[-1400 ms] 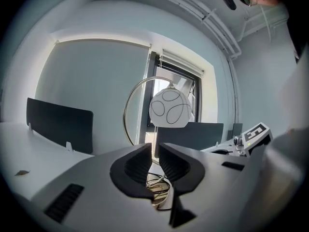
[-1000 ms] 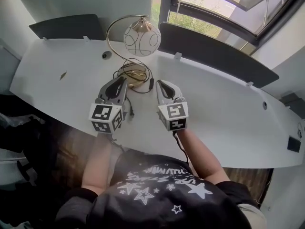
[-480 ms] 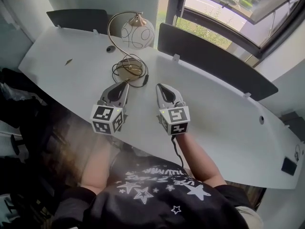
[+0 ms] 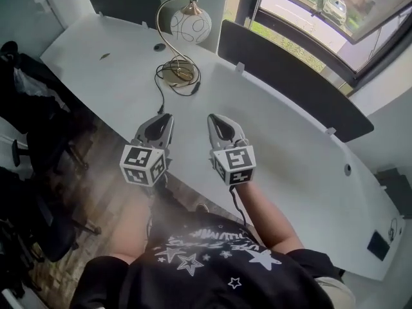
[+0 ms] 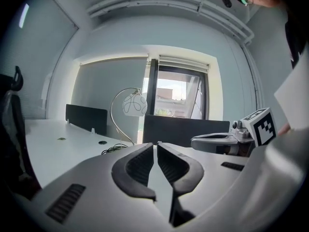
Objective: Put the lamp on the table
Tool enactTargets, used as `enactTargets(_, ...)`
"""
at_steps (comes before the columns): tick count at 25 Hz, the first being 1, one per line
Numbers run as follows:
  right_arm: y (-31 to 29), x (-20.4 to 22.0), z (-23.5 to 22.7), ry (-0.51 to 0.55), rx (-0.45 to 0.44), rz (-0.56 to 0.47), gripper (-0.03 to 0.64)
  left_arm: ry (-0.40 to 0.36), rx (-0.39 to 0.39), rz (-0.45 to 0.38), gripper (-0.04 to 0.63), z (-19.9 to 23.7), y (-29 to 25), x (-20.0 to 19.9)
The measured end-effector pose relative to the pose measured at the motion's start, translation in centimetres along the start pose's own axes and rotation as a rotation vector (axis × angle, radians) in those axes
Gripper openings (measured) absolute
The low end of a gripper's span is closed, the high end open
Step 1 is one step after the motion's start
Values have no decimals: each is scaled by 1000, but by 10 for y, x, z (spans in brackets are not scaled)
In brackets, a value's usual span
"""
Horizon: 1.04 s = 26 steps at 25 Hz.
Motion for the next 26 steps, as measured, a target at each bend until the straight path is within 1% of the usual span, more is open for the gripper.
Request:
enactTargets(5,18,7,16,21,-50,22,2,25,-44,-2,31,-12,26,12)
enactTargets(10,25,27,30,10,-80,80,0,28,-71,4,31,-12,47,23)
enactTargets(13,29,39,39,22,-92,109,0,31,-85,8,31,-7,62,29)
enactTargets(16,41,49,58,35,-116,148,1,61,-113,7,31,1,90,39)
enactTargets(18,47,53,67,38,-116,166,1,82,-132,6,31,5,111,43)
enactTargets(22,54,41,84,19,-90,145,0,85,-142,7,31,6,145,47)
enactTargets(26,59,22,117,59,-100,108,1,92,-156,-16,31,11,187,45)
Point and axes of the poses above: the fingertips, and each gripper's own axes: y backward along the fingers, z to its left, x out of its underside, the point moved 2 cm from there along y, backward along the fingers, and after that the axes turned 5 degrees about y, right-handed, at the moved point
